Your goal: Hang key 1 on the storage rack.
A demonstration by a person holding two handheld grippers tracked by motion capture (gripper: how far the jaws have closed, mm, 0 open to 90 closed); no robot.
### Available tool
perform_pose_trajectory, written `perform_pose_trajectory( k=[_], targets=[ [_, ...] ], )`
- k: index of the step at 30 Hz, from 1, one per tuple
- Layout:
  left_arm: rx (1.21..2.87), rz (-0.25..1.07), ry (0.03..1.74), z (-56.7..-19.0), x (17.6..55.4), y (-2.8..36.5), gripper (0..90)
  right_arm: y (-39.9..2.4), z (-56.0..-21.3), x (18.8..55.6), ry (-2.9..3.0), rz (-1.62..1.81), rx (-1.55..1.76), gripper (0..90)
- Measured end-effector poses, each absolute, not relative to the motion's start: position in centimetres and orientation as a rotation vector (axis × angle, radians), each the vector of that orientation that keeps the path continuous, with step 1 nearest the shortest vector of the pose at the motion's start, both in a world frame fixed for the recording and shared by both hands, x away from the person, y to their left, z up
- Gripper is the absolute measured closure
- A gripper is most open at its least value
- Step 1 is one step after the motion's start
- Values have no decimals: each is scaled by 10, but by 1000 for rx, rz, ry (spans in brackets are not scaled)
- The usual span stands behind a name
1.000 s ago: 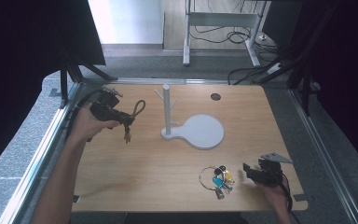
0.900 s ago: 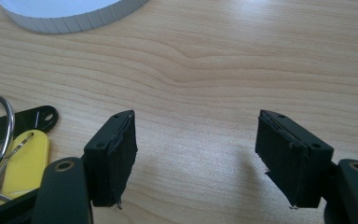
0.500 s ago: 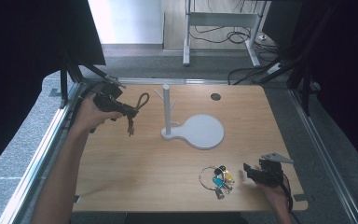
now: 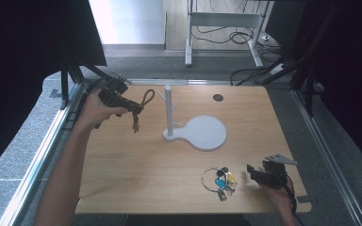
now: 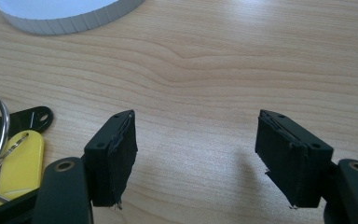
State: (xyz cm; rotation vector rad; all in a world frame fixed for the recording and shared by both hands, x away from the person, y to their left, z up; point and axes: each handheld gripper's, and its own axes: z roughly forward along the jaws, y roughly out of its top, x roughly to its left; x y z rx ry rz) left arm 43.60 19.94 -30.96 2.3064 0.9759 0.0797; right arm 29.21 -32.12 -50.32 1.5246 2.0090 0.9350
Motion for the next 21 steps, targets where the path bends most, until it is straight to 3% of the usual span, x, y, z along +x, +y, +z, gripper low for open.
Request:
perform_pose_trajectory(
  k=[21],
  targets=[
    [2319, 29, 947, -315, 455, 186, 672, -323, -503, 292, 2008, 929, 1524, 299]
  ],
)
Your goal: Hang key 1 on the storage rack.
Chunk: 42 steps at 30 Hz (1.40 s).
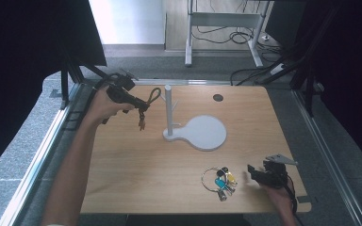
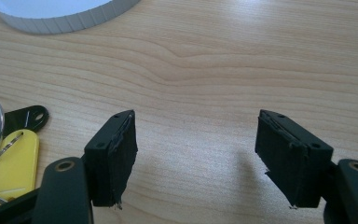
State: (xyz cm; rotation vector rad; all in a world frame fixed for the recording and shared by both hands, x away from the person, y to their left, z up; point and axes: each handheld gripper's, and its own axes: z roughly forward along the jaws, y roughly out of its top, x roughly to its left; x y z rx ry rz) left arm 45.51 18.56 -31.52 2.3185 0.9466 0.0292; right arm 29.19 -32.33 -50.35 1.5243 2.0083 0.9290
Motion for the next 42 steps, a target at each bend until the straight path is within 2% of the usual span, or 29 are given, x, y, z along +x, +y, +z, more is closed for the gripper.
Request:
perform_pose_trajectory(
  k=[37, 42],
  targets=[
    [2344, -64, 913, -338, 468, 172, 665, -323, -503, 291, 2001, 919, 1514, 299],
    [2338, -11, 936, -336, 466, 173, 553, -323, -503, 291, 2002, 918, 1514, 299]
  ],
)
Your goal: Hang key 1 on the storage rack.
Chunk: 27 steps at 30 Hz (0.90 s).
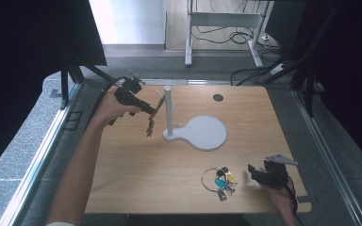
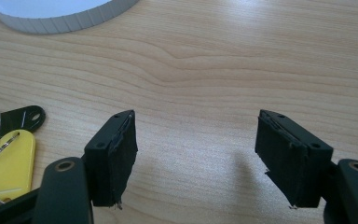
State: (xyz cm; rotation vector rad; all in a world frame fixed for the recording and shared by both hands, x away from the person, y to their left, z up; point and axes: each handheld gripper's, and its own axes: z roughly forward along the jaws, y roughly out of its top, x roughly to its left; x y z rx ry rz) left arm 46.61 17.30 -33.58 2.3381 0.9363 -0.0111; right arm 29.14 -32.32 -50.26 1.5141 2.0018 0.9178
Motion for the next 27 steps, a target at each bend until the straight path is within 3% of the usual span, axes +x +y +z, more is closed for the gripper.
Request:
perform_pose_trajectory(
  k=[8, 27],
  targets=[
    [2301, 32, 945, -332, 458, 178, 466, -322, -502, 291, 1996, 922, 1512, 299],
    [2281, 94, 882, -332, 409, 188, 445, -318, -496, 288, 2001, 934, 1488, 299]
  ],
)
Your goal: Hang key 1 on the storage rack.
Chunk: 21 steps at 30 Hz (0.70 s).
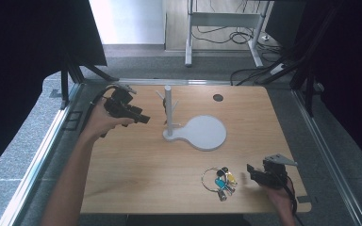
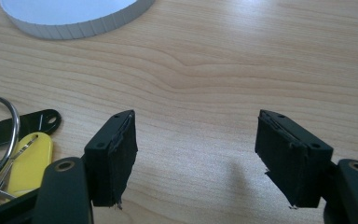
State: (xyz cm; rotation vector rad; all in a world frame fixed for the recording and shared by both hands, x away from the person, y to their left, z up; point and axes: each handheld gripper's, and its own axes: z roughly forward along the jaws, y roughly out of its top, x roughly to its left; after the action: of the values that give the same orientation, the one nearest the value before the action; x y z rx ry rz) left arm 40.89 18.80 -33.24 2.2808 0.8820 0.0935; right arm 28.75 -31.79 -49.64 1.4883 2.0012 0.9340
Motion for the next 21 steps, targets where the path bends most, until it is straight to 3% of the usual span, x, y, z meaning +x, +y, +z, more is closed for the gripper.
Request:
perform_pose_trajectory(
  k=[21],
  targets=[
    [2289, 135, 853, -341, 355, 194, 430, -317, -493, 283, 2001, 949, 1468, 300]
  ],
)
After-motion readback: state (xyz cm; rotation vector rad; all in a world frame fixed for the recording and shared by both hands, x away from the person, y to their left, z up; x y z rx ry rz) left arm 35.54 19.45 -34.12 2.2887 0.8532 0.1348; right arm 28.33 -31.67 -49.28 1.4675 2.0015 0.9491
